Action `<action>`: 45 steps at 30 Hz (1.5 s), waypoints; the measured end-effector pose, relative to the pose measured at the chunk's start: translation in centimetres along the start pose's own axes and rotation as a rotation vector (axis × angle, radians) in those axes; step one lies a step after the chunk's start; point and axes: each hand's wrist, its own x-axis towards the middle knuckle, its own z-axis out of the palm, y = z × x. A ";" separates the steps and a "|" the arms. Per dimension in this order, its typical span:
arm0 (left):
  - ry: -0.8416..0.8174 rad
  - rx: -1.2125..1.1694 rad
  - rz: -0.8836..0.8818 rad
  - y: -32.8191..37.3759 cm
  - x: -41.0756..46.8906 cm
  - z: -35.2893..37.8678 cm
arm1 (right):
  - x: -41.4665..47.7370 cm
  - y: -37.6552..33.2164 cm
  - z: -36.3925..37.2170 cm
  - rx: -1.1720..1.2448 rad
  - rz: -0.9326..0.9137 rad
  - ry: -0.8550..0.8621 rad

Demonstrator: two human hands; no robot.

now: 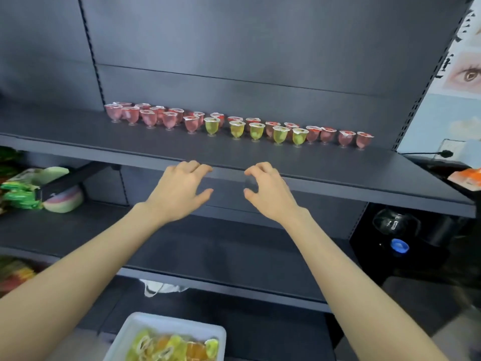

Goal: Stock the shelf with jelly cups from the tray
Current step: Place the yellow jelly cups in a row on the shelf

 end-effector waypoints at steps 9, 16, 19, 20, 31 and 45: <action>-0.125 -0.025 0.000 -8.7 -9.3 6.5 | -1.8 -4.6 13.5 0.047 0.068 -0.196; -0.378 -0.122 -0.030 -17.4 -17.1 15.5 | -3.8 -7.5 27.7 0.079 0.262 -0.386; -0.545 -0.199 -0.120 -19.9 -20.4 19.7 | -5.6 -8.1 33.5 0.106 0.372 -0.478; -0.597 -0.221 -0.149 -20.5 -21.7 21.0 | -6.4 -8.2 35.3 0.113 0.405 -0.517; -0.958 -0.381 -0.378 -24.3 -35.7 36.6 | -15.0 -5.1 54.0 0.196 0.696 -0.739; -0.967 -0.505 -0.625 -23.7 -46.1 52.2 | -24.1 -3.1 69.8 0.320 0.933 -0.678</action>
